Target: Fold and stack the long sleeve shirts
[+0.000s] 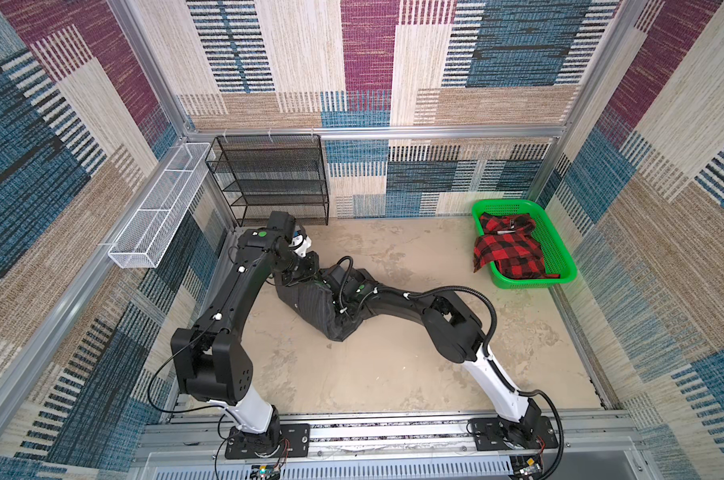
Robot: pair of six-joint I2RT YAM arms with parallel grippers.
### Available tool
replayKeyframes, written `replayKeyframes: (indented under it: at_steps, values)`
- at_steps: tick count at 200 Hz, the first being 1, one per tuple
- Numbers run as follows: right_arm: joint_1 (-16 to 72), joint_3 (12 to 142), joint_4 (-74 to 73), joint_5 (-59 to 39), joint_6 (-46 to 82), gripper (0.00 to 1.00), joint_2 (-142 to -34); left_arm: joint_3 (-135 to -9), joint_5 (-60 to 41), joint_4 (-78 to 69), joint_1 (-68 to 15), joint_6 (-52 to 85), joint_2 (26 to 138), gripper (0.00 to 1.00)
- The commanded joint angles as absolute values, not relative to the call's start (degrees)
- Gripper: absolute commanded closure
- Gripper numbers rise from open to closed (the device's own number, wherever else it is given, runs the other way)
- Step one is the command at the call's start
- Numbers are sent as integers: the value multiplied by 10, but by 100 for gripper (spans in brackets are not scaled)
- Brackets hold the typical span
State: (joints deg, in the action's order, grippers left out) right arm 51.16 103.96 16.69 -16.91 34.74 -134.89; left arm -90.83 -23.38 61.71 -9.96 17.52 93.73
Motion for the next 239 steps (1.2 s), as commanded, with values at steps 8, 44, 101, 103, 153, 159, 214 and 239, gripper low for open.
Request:
replayKeyframes:
  at_steps: [8, 44, 101, 103, 153, 159, 214, 239]
  values:
    - [487, 988, 129, -125, 362, 81, -1301, -912, -234, 610, -109, 149, 935, 100]
    - [469, 948, 125, -106, 362, 79, -1274, -885, -224, 609, -111, 145, 908, 100]
    - [424, 875, 132, -48, 339, 79, -1172, -869, -232, 599, -120, 129, 866, 100]
    - [421, 870, 132, -48, 339, 79, -1168, -869, -232, 598, -121, 128, 866, 100]
    - [359, 784, 143, -40, 307, 78, -1114, -872, -195, 598, -177, 107, 858, 100]
    - [355, 776, 139, -40, 305, 78, -1115, -871, -185, 598, -186, 106, 859, 100]
    - [340, 769, 112, -71, 299, 80, -1180, -897, -88, 619, -272, 102, 902, 100]
    - [336, 769, 103, -84, 303, 81, -1197, -934, -56, 632, -307, 99, 938, 100]
